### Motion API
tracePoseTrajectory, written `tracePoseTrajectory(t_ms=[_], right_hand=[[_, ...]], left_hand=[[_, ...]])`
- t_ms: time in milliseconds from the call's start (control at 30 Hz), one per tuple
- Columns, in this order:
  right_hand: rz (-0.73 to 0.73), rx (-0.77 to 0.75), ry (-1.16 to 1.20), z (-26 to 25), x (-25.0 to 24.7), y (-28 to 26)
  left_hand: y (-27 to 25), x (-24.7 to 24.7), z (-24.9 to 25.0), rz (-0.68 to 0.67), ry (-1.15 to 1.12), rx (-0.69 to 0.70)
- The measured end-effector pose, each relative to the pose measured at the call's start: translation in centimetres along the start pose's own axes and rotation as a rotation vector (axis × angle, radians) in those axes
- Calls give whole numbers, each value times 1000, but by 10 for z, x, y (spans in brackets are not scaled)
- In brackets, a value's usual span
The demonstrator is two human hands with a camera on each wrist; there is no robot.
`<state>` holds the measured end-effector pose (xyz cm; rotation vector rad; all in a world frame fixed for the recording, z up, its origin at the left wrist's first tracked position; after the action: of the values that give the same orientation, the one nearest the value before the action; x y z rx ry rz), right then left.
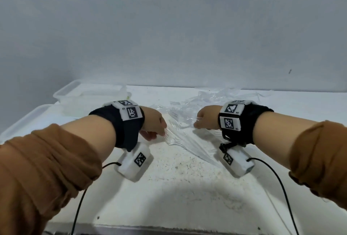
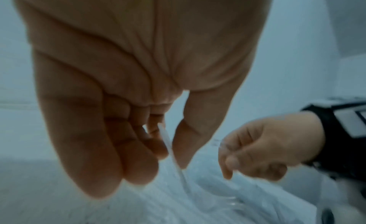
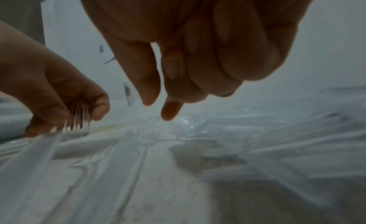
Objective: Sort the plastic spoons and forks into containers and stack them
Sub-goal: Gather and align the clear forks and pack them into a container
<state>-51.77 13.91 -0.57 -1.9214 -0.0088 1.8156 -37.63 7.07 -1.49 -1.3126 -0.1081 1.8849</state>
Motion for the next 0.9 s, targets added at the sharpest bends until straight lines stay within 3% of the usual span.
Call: tracePoseTrajectory(t_ms=[300, 500, 733, 900], right_hand=[[-53, 34, -32, -20, 16, 15], [-109, 50, -25, -22, 19, 7], [-54, 60, 45, -17, 18, 8], [54, 6, 239, -20, -4, 11]], left_hand=[[-25, -37, -25, 243, -471, -72], [-27, -36, -24, 296, -672, -68], [-27, -47, -26, 463, -952, 65], [-31, -63, -26, 478, -1095, 194]])
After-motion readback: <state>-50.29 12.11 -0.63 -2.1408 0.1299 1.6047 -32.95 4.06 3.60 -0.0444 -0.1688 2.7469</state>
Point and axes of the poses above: each hand's wrist, its own y-axis towards the middle knuckle, its own x-axis out of the palm, z = x × y, the point moved 7 cm from there along y, towards the middle knuckle, and after that the axes turned 1 degree about -y, right-handed, at the moved point
